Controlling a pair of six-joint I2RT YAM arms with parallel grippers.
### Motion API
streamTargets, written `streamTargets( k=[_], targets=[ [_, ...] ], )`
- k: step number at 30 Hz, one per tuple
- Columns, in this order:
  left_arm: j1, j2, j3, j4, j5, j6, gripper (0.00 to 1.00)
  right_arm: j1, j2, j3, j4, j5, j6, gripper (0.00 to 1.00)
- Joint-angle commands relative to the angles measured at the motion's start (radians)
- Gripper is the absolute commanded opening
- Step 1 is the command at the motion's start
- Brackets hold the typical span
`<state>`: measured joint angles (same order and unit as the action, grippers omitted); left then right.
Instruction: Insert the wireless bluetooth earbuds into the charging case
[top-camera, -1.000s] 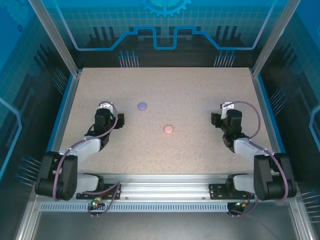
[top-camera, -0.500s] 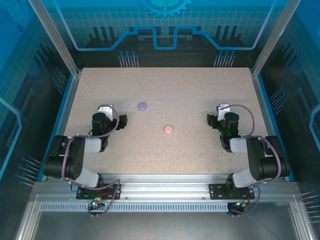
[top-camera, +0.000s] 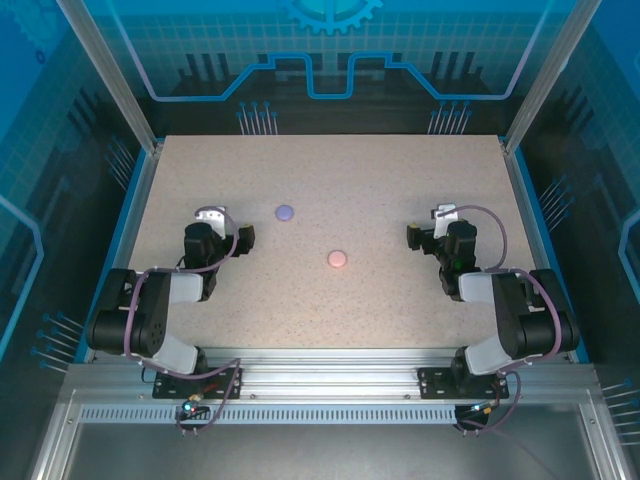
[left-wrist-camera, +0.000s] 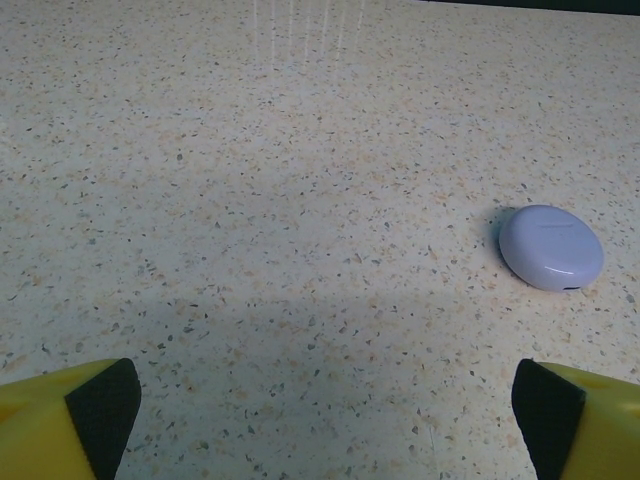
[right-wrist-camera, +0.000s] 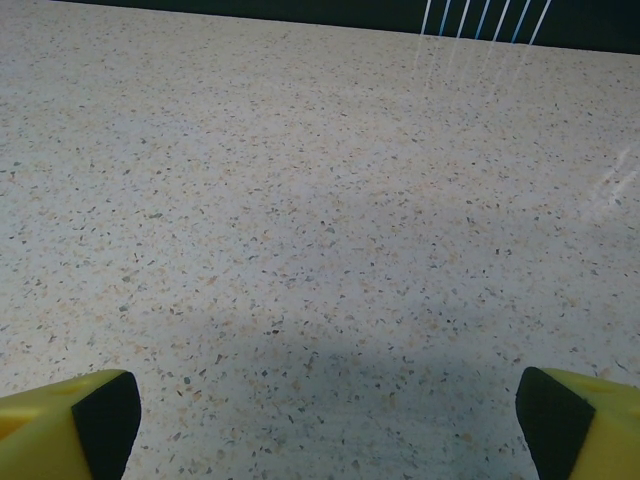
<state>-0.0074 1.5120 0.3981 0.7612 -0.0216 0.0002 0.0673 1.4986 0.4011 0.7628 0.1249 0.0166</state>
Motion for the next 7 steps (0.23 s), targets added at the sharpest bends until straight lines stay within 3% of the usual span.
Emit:
streamTargets(
  k=[1,7],
  targets=[
    [0.012,0.002,0.023,0.012,-0.006,-0.003,0.99,0.005,0.006,0.019,0.015,0.004,-0.015,1.00],
    [0.012,0.001,0.021,0.012,-0.006,-0.002,0.99,0.005,0.005,0.016,0.019,0.001,-0.012,1.00]
  ],
)
